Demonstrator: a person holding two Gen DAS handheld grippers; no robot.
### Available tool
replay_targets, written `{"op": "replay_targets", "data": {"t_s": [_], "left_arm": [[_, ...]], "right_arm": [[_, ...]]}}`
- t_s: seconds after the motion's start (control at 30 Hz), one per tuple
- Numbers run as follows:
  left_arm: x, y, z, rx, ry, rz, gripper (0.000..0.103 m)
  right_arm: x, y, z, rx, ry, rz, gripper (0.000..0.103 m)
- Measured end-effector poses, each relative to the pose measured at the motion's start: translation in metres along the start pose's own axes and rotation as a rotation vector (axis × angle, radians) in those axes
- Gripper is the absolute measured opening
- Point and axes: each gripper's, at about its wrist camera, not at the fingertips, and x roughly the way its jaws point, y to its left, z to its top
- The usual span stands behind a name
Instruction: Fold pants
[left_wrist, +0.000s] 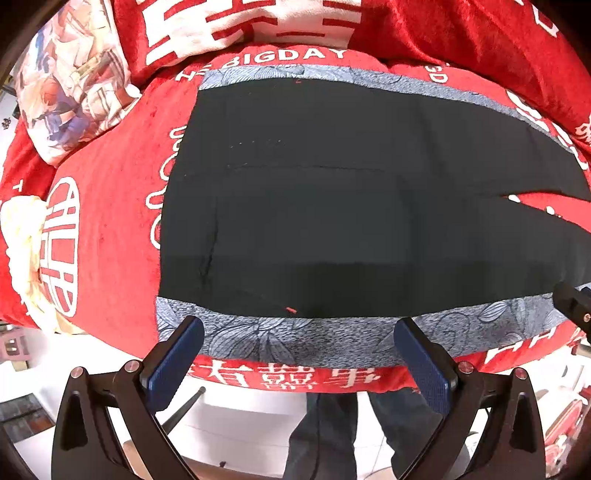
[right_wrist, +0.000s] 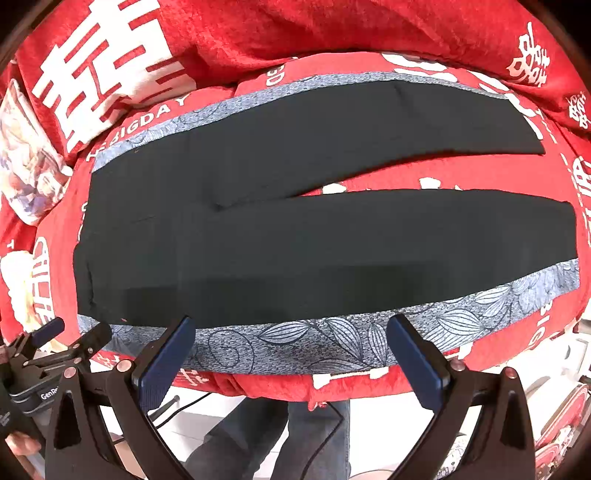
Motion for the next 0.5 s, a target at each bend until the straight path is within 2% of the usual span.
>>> {"op": "replay_targets", "data": {"t_s": [0.5], "left_arm": [[0.006, 0.013, 0.003, -0.023, 0.008, -0.005, 0.103]], "right_arm": [[0.003, 0.012, -0.002, -0.007, 0.009, -0.047, 0.103]]}}
